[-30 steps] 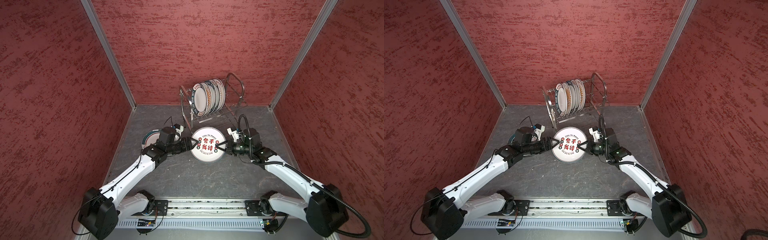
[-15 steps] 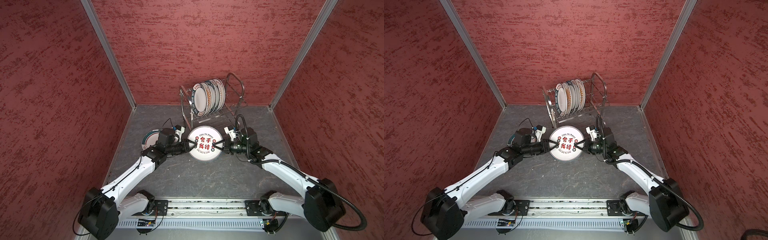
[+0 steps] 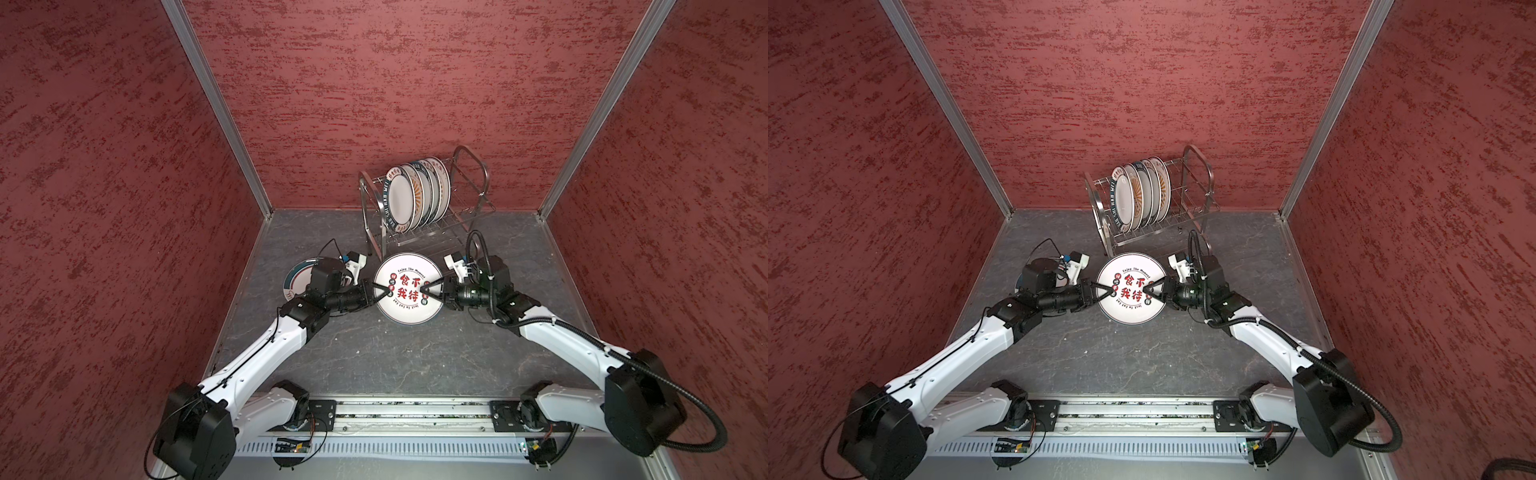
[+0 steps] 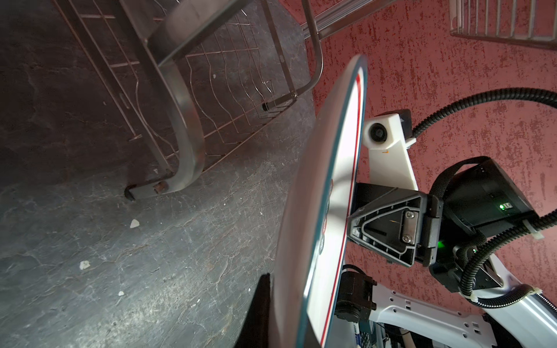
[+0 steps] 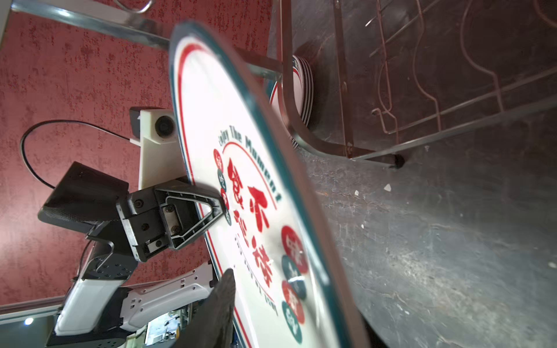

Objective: Unload the plates from the dish rack
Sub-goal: Place the plate among the plates.

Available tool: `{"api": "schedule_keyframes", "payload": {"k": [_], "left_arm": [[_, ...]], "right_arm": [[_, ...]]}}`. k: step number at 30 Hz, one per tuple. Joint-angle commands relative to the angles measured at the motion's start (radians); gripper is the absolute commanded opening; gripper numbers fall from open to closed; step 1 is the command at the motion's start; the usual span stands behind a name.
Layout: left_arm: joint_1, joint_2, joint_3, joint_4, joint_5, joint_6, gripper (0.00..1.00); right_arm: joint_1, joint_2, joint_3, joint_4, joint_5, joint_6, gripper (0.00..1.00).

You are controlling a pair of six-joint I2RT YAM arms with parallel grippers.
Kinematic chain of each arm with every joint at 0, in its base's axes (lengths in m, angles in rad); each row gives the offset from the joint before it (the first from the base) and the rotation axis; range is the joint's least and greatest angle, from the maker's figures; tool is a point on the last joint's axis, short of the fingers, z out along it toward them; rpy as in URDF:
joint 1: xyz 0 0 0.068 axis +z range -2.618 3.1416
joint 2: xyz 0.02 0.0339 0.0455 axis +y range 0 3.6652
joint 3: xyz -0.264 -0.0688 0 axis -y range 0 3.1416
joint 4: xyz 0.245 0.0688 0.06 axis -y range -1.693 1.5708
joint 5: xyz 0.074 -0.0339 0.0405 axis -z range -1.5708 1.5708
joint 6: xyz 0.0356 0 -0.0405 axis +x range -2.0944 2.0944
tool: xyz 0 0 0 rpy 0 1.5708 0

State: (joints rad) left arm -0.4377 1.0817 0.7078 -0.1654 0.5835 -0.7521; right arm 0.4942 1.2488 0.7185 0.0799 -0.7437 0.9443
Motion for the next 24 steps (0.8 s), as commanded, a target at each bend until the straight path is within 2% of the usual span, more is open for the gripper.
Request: {"api": "schedule_keyframes", "payload": {"k": [1, 11, 17, 24], "left_arm": [[0.022, -0.016, -0.012, -0.026, -0.009, 0.005, 0.0], [0.124, -0.123, -0.007, -0.157, 0.042, 0.012, 0.0], [0.207, -0.211, -0.05, -0.217, 0.129, 0.015, 0.0], [0.265, -0.281, -0.053, -0.342, 0.139, 0.034, 0.0]], "right_arm": [[0.007, -0.041, 0.012, 0.059, -0.005, 0.007, 0.56], [0.006, -0.082, 0.075, -0.154, 0.097, -0.07, 0.69], [-0.014, -0.11, 0.146, -0.367, 0.212, -0.161, 0.73], [-0.085, -0.138, 0.187, -0.493, 0.26, -0.216, 0.75]]}}
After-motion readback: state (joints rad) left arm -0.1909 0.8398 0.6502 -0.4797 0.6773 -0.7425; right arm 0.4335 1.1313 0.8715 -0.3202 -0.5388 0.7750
